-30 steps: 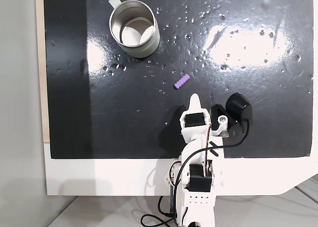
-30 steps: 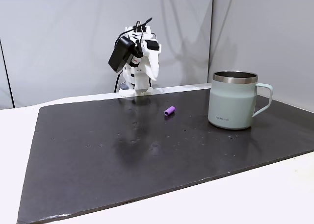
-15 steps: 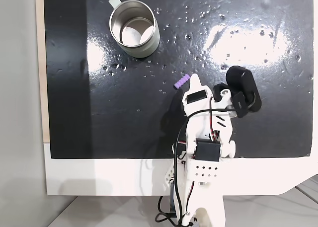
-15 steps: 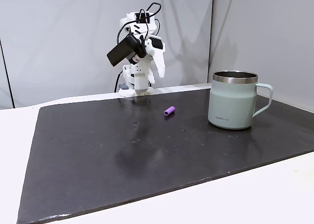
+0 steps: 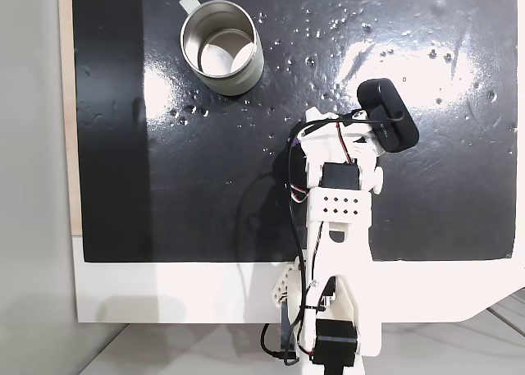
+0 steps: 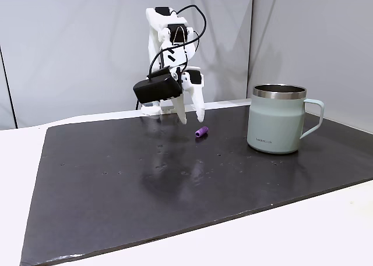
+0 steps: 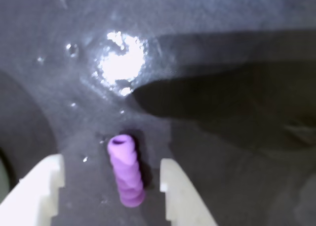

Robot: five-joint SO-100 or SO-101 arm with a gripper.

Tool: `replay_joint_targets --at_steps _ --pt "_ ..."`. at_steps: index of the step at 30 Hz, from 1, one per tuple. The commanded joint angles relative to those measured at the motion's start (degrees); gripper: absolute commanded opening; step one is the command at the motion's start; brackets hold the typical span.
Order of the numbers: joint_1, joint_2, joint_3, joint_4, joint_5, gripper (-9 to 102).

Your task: Grasp a pengrip and put it in the cup.

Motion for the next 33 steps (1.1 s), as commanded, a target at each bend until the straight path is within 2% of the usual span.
replay_joint_targets --at_steps 1,16,26,33 --pt "-1.1 -2.9 -4.3 -2.5 -0.6 25" --pt "-6.2 -12.9 -8.2 -1.2 -1.7 22" --pt "-7.2 -17.7 -12.7 2.4 -3.7 3" --pt "-6.9 -16.4 -12.6 3.2 -3.2 0"
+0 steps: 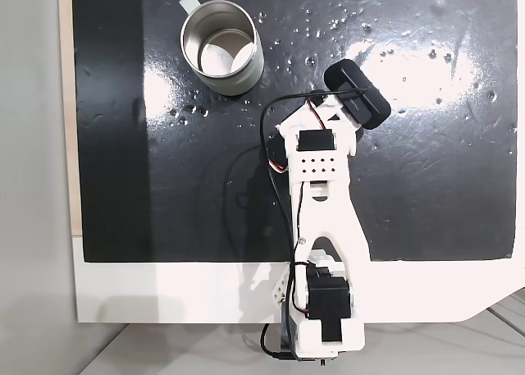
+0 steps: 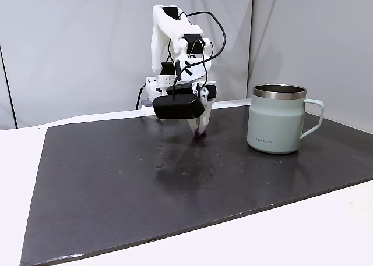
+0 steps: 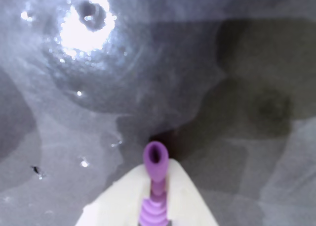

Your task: Grasp a pengrip and put it in the cup.

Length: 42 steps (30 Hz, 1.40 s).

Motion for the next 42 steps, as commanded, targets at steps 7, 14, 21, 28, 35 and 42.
replay_joint_targets --at_steps 7,14,21,28,35,42 --pt "-0.1 14.2 -3.9 10.0 2.0 0" --pt "-1.6 24.8 -18.1 22.4 5.0 0" --pt "-3.7 22.1 -36.1 27.4 12.2 0" --pt "-6.1 11.1 -53.1 30.7 20.9 0" --pt "-9.2 -5.4 -74.1 36.5 28.7 0" --pt "-12.7 -14.3 -85.2 39.3 36.9 0"
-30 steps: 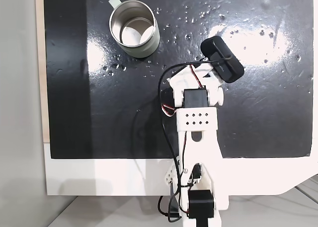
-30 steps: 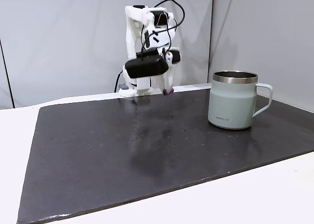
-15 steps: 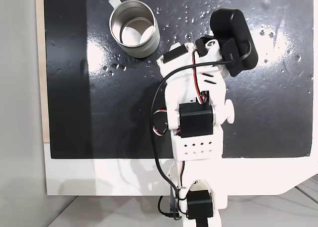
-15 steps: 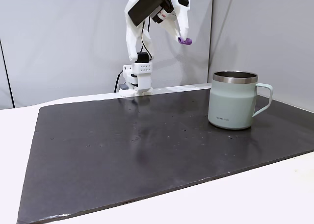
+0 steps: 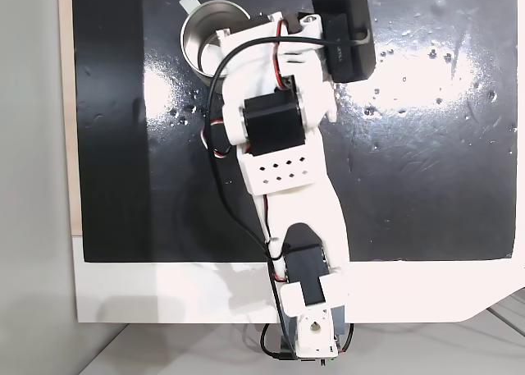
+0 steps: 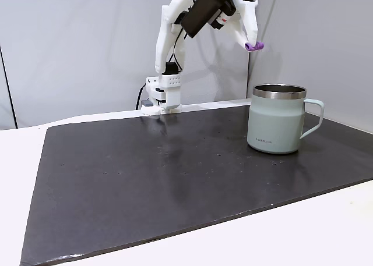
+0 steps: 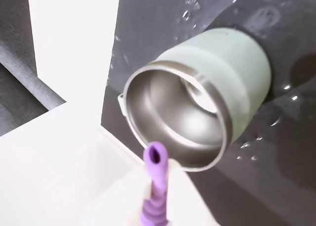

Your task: Grasp a pengrip and put it in the cup.

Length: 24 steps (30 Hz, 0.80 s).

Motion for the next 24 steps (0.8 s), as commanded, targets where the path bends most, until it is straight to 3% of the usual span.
replay_joint_targets --at_steps 1,24 --pt "-1.8 -1.3 -6.7 1.2 2.9 0" --pt "-3.2 -8.9 -10.6 -0.4 3.6 4"
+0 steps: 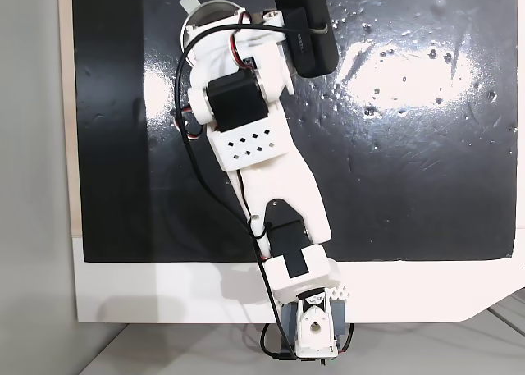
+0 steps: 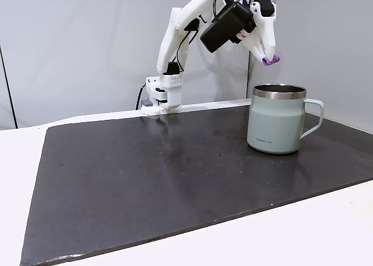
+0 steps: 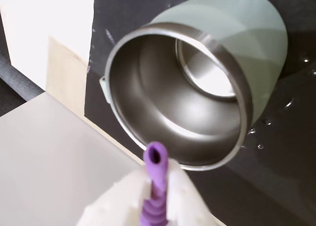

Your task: Grasp a pengrip and put it in the cup.

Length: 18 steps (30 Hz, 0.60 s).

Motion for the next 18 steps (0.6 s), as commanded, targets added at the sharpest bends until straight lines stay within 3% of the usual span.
replay_joint_targets --at_steps 1,7,18 --pt "0.9 0.9 -3.6 -1.3 0.4 6" --pt "1.1 0.9 -4.2 -0.8 0.4 21" --pt "1.5 0.9 -4.6 -0.1 0.0 22"
